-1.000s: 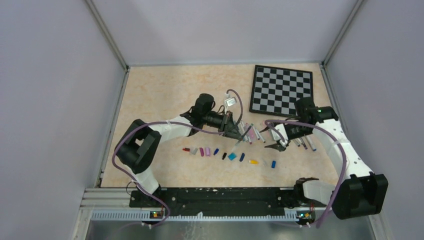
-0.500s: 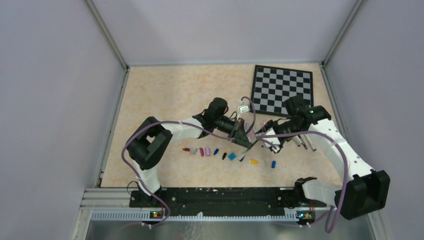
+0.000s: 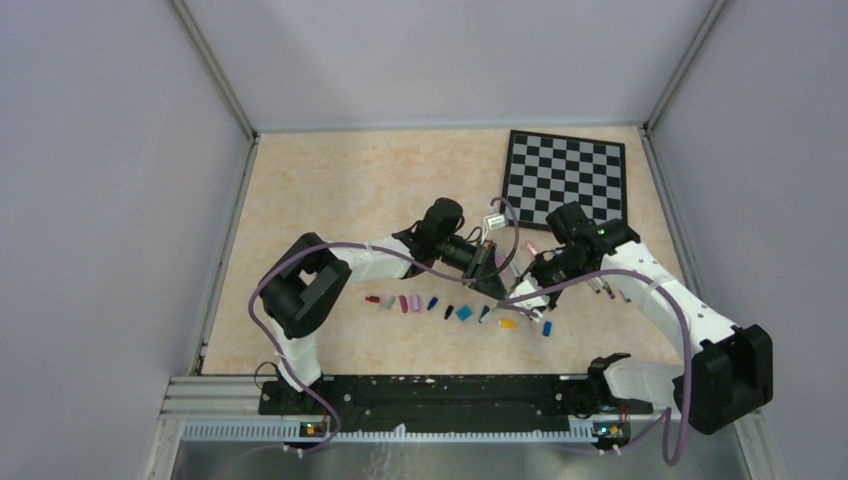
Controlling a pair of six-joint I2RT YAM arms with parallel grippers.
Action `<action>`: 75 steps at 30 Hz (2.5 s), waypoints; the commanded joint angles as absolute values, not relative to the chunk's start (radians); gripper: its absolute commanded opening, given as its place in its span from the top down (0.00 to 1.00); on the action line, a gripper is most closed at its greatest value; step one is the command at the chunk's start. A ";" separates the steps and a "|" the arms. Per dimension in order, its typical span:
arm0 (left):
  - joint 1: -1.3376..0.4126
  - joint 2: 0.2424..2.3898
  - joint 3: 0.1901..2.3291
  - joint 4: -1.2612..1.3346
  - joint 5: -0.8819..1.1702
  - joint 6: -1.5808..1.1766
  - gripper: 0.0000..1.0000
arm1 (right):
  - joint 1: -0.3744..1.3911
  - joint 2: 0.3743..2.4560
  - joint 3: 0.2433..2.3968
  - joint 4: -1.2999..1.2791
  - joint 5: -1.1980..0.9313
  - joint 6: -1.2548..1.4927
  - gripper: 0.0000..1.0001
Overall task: Open the pen caps
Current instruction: Pick up the pen from the center of the board, then open the pen cap from the pen.
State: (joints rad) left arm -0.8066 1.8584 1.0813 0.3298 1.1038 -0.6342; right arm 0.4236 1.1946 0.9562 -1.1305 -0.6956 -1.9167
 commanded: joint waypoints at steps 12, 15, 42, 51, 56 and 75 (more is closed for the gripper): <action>-0.795 1.715 1.078 0.333 0.988 -0.590 0.59 | 0.431 1.131 0.907 -1.145 -0.792 -1.855 1.00; -0.776 1.624 1.026 0.353 0.912 -0.562 0.53 | 0.389 1.094 0.871 -1.138 -0.873 -1.801 1.00; -0.667 1.388 0.529 1.222 0.630 -0.918 0.01 | 0.105 1.045 0.522 0.154 -1.496 0.079 1.00; -0.719 1.426 0.565 1.190 0.552 -0.942 0.10 | 0.107 1.057 0.522 0.141 -1.408 0.088 1.00; -0.763 1.472 0.594 1.216 0.509 -0.972 0.21 | 0.113 1.060 0.514 0.141 -1.369 0.086 1.00; -0.828 1.501 0.647 1.187 0.401 -0.914 1.00 | 0.133 1.076 0.497 0.156 -1.365 0.092 1.00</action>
State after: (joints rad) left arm -0.8131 1.5311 0.6189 1.1187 0.4397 -0.9310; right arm 0.1215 1.0706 0.5098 0.1299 -1.3716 0.0986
